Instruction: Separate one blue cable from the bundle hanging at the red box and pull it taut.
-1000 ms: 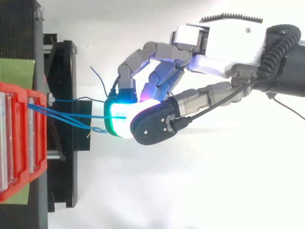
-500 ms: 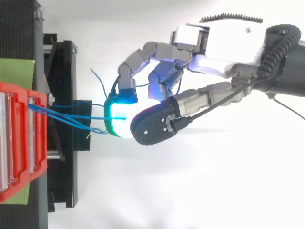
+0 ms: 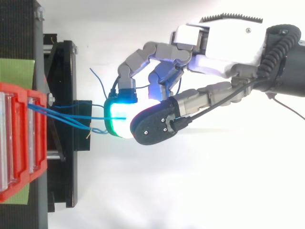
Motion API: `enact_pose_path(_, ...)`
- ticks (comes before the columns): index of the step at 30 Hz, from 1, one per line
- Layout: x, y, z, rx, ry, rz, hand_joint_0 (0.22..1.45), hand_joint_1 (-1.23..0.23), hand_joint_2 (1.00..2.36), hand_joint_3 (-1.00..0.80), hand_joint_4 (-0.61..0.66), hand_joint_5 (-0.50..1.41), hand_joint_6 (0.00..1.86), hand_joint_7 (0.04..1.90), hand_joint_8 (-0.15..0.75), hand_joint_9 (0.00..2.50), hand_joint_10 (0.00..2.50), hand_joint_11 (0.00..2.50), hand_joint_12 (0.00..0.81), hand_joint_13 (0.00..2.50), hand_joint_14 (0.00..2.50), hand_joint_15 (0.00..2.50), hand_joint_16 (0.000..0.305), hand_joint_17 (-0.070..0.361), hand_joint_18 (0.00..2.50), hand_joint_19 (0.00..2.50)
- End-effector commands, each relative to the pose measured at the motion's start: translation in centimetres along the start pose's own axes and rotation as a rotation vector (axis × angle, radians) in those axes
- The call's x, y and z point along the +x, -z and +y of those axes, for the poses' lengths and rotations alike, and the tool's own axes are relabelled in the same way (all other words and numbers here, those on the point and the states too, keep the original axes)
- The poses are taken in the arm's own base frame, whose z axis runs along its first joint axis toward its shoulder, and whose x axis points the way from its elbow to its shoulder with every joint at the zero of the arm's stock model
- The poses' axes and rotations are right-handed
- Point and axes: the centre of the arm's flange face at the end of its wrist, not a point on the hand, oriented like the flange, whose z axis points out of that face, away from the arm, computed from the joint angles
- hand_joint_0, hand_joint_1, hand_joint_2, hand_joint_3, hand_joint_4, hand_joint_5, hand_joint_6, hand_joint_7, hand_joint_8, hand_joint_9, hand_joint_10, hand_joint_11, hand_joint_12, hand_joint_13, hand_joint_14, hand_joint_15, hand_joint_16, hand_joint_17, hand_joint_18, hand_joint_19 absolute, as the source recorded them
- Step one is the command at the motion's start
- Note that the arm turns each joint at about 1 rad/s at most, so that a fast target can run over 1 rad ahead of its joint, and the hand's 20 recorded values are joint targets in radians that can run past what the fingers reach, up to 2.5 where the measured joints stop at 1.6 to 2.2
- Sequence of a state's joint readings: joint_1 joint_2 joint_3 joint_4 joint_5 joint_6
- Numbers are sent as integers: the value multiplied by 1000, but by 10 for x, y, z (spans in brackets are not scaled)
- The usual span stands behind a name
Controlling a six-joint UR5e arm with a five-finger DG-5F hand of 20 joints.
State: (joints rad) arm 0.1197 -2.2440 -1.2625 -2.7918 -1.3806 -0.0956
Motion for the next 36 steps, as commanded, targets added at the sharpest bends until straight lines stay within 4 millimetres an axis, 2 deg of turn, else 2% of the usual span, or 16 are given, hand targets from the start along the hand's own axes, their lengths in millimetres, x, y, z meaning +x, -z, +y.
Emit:
enact_pose_path(1,0,0,0,0,0,0,729,-632,1014,-330,19,-235,961,984,273,874,955,1218,284,1079,647,1434,43,98,909,916)
enact_pose_path(36,0,0,0,0,0,0,734,-633,1014,-329,18,-234,961,981,273,883,926,1215,286,1094,618,1441,44,98,916,913)
